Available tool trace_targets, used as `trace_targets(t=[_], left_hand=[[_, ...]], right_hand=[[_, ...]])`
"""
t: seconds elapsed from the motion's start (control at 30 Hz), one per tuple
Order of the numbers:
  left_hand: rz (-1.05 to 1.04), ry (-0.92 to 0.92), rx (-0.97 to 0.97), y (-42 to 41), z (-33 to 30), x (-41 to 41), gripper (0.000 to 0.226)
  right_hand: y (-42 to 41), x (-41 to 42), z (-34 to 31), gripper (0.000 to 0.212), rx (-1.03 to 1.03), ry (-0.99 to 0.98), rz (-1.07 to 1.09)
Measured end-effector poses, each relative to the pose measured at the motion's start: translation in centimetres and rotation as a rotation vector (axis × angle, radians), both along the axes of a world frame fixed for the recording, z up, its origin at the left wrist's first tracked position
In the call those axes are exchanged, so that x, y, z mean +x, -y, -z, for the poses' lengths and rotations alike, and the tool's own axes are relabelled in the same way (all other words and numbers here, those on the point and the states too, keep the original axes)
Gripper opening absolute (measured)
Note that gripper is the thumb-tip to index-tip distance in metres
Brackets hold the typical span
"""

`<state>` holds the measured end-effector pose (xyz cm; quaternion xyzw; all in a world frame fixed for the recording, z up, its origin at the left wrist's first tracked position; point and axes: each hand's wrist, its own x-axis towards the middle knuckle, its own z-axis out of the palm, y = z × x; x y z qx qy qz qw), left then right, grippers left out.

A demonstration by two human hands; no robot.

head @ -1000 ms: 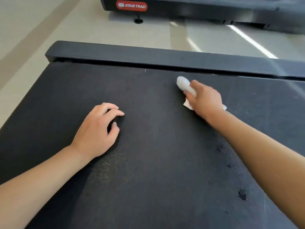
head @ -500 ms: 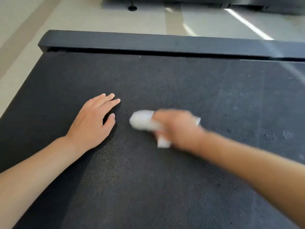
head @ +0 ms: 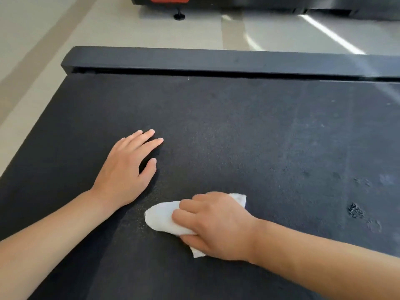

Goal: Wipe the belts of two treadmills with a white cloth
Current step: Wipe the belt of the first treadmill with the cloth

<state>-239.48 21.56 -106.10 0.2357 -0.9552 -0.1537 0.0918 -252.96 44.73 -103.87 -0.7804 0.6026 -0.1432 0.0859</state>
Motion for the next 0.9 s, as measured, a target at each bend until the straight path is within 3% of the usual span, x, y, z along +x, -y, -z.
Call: trace_targets(t=[0.07, 0.1, 0.27, 0.37, 0.43, 0.57, 0.63, 0.7, 0.83, 0.9], left_hand=[[0.000, 0.003, -0.006, -0.1, -0.1, -0.1, 0.058], [-0.001, 0.005, -0.005, 0.0, -0.1, -0.1, 0.058], [-0.033, 0.032, -0.015, -0.8, -0.2, 0.1, 0.059], [-0.017, 0.027, 0.017, -1.4, -0.4, 0.9, 0.060], [0.023, 0.026, 0.025, -1.3, -0.2, 1.6, 0.058], [0.032, -0.006, 0.009, -1.3, 0.0, 1.8, 0.055], [0.030, -0.012, 0.003, -1.5, 0.1, 1.6, 0.055], [0.027, -0.015, 0.013, -1.4, 0.1, 1.6, 0.055], [0.034, -0.012, 0.016, -1.3, 0.4, 1.9, 0.055], [0.036, -0.009, 0.008, -1.2, 0.3, 1.9, 0.055]], right_hand=[[1.0, -2.2, 0.0, 0.020, -0.036, -0.009, 0.011], [1.8, -4.4, -0.1, 0.023, -0.070, -0.018, 0.140], [4.4, -19.7, -0.7, 0.034, -0.027, -0.129, 1.104], [4.1, -16.9, -0.9, 0.034, -0.042, -0.138, 0.990], [3.2, -10.8, -0.4, 0.029, 0.001, -0.072, 0.757], [0.9, -0.4, -0.1, 0.023, -0.029, 0.017, 0.071], [1.4, -1.5, 0.4, 0.022, -0.063, 0.009, -0.039], [3.7, -5.9, 0.1, 0.026, -0.126, -0.004, 0.209], [7.6, -18.7, -0.9, 0.028, -0.095, -0.080, 1.036], [8.7, -17.8, -1.0, 0.029, -0.110, -0.080, 1.039]])
